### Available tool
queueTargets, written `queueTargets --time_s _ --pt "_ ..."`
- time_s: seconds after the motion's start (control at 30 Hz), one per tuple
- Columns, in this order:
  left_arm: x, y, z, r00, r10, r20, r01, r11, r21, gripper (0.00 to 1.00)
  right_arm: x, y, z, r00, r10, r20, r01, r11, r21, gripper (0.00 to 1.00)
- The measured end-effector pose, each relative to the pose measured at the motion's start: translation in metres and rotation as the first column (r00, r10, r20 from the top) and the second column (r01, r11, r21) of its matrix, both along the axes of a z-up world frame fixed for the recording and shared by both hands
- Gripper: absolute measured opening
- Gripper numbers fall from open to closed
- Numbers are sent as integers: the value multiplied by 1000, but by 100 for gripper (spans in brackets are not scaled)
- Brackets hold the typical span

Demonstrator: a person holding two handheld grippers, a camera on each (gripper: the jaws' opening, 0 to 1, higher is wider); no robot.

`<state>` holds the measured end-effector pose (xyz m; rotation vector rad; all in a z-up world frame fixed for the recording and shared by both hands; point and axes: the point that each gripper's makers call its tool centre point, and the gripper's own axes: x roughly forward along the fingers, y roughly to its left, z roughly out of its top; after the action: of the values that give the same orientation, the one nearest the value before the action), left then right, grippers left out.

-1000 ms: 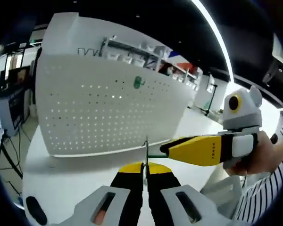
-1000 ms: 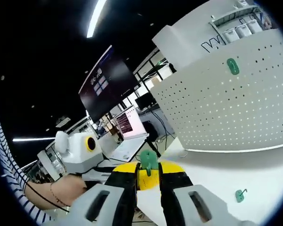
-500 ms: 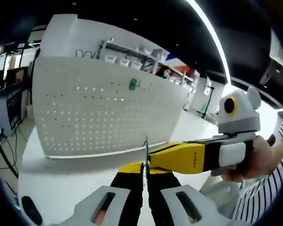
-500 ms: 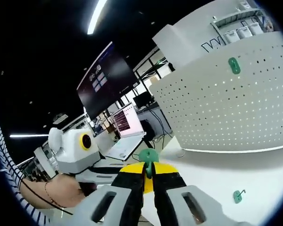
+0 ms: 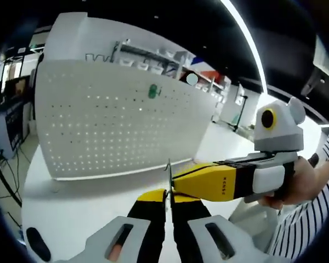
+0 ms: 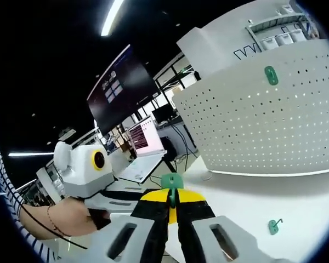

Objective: Insert the hook assembly into the mounting plate slot until the hook locks in place.

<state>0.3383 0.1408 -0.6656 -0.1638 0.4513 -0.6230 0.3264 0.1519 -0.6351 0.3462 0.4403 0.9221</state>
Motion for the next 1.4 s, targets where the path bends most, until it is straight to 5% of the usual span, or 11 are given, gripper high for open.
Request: queueTargets --time_s 0.33,0.73,0.87,1.07,1.17,1.4 --pt "-7 -3 -11 999 -13 -48 10 998 -58 12 -1 1 -5 1000 2 9 -2 1000 -21 0" --pt "-6 1 -12 998 -55 -17 55 998 -11 56 -1 7 -2 999 20 50 -18 999 -46 0" --pt "-10 3 -20 996 -64 -61 62 998 -32 64 -5 11 -4 998 38 52 -35 998 -55 0" --pt "-13 5 -24 996 -70 -62 69 997 -23 75 -6 15 -3 997 51 60 -47 997 -64 0" --pt "-10 7 -24 997 -39 -65 37 999 -31 89 -4 15 -3 996 51 67 -46 997 -67 0" --pt "-12 4 -20 998 -46 -43 45 998 -36 97 -1 11 -2 995 45 86 -37 995 -91 0"
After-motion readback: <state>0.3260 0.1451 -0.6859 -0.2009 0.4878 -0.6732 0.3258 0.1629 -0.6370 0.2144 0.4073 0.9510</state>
